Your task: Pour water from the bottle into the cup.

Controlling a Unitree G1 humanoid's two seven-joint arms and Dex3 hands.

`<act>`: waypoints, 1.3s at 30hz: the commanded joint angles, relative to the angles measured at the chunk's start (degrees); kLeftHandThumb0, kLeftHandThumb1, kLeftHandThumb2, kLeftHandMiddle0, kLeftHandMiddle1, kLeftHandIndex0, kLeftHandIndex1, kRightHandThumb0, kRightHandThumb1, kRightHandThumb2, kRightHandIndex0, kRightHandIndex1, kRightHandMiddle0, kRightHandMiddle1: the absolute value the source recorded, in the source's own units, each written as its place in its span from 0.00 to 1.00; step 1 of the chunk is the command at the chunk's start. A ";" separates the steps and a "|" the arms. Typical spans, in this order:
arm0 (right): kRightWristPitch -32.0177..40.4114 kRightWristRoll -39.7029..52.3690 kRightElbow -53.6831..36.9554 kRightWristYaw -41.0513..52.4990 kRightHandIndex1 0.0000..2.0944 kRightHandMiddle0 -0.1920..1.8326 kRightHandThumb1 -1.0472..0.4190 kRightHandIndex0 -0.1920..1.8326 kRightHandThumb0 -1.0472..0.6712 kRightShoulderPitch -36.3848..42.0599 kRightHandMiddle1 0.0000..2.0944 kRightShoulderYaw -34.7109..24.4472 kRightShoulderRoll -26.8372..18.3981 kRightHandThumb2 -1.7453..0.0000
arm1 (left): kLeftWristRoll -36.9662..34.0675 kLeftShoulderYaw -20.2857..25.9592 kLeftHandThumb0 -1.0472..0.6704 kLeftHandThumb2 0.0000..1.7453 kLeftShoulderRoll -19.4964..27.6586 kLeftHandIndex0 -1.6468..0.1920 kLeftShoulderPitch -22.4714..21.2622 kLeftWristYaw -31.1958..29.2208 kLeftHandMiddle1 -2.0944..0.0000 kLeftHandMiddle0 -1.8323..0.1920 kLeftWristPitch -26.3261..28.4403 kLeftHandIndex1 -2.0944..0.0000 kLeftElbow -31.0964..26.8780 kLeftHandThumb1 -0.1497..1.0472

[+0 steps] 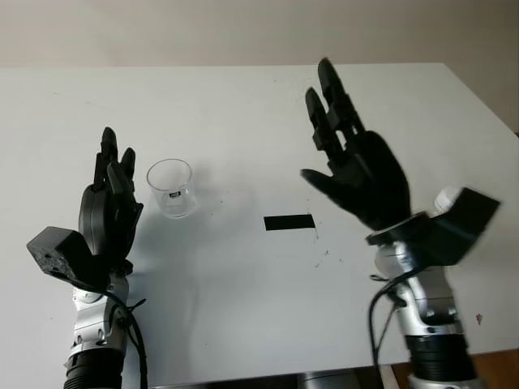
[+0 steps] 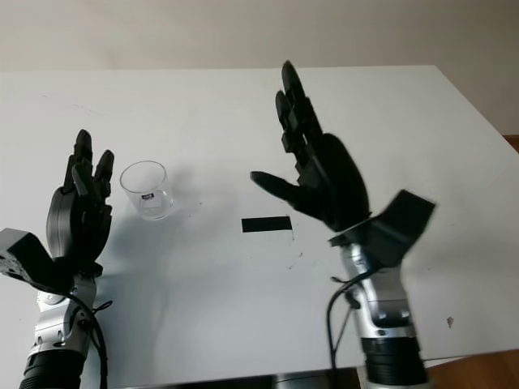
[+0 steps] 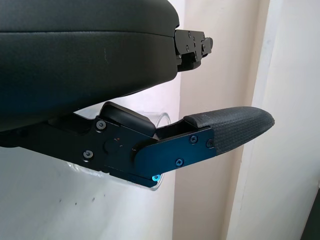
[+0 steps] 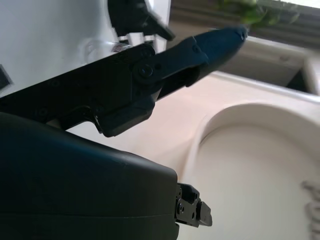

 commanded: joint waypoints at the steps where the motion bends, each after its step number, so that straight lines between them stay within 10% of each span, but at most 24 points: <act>1: 2.41 3.04 -2.78 1.69 0.00 0.00 0.06 0.00 0.08 -2.12 0.00 -1.77 -2.54 0.97 | 0.26 -0.26 0.09 0.41 -0.44 0.91 -1.12 0.21 0.79 1.00 -0.58 1.00 0.36 1.00; 24: -5.23 25.43 -9.96 8.52 0.00 0.01 0.00 0.00 0.19 -1.77 0.02 -27.96 -12.24 0.95 | 0.89 -1.08 0.09 0.42 -2.09 0.95 -0.82 2.06 0.86 1.00 -1.81 1.00 0.05 1.00; 39: -14.94 1.78 0.80 2.25 0.00 0.00 0.09 0.00 0.11 13.59 0.00 -25.07 -10.48 0.97 | -0.27 -0.48 0.10 0.41 -1.13 0.95 0.17 1.78 0.87 1.00 1.62 1.00 -2.44 1.00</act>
